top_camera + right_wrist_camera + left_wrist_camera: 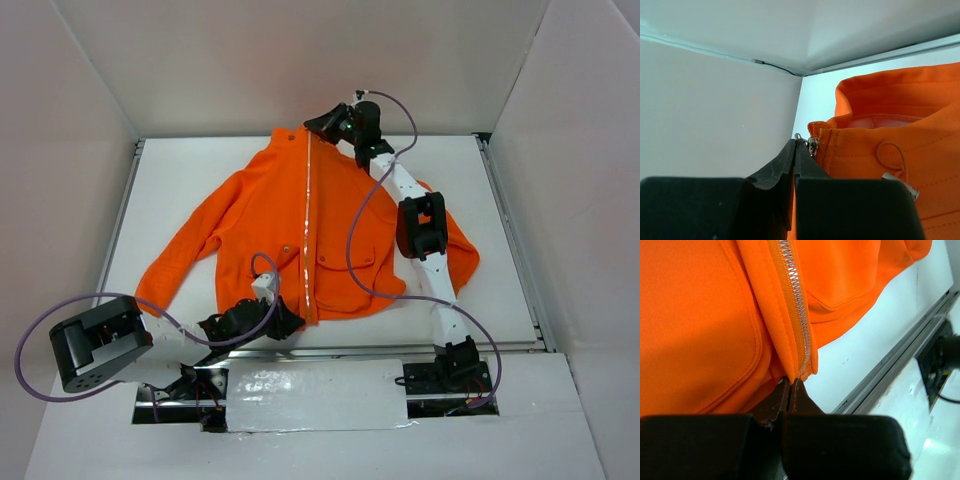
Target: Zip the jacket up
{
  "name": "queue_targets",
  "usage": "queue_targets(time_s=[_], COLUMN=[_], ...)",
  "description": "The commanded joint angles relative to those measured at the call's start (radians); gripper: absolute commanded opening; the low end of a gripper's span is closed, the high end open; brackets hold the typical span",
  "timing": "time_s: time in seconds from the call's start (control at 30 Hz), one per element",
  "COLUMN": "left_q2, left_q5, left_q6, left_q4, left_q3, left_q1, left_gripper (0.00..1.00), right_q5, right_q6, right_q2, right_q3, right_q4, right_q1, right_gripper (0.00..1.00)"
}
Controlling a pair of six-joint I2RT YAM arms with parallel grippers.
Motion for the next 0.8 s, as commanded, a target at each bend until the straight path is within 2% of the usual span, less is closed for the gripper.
queue_targets(time_s=[0.0,0.3,0.43,0.57,0.67,0.77], left_q2=[0.011,0.04,0.092,0.143,0.154,0.126], left_q5=[0.019,-0.052,-0.046,-0.004,0.01,0.0], left_q6=[-0.053,-0.102,-0.108,-0.111,-0.115,-0.111], left_q4=[-0.024,-0.047,-0.007,0.012,0.012,-0.033], left_q3=[-0.036,-0.05,-0.031,0.003,0.016,0.027], left_q1=[-0.024,-0.026,-0.026,-0.026,-0.027,-0.033], left_gripper=[0.0,0.0,0.0,0.0,0.0,0.0], right_q5=[0.108,0.061,0.006,-0.048,-0.077,-0.024], right_q6=[-0.023,0.119,0.11,0.147,0.206,0.125], right_q2=[-0.041,-0.136,-0.145,-0.083,0.012,0.004], right_q3=[0.111,0.102,0.074,0.025,0.077,0.071], right_q4=[0.156,0.234,0.229,0.263,0.289,0.228], right_q1=[-0.057,-0.134,-0.122,-0.1,-0.099,-0.094], right_gripper=[0.0,0.0,0.0,0.02,0.04,0.12])
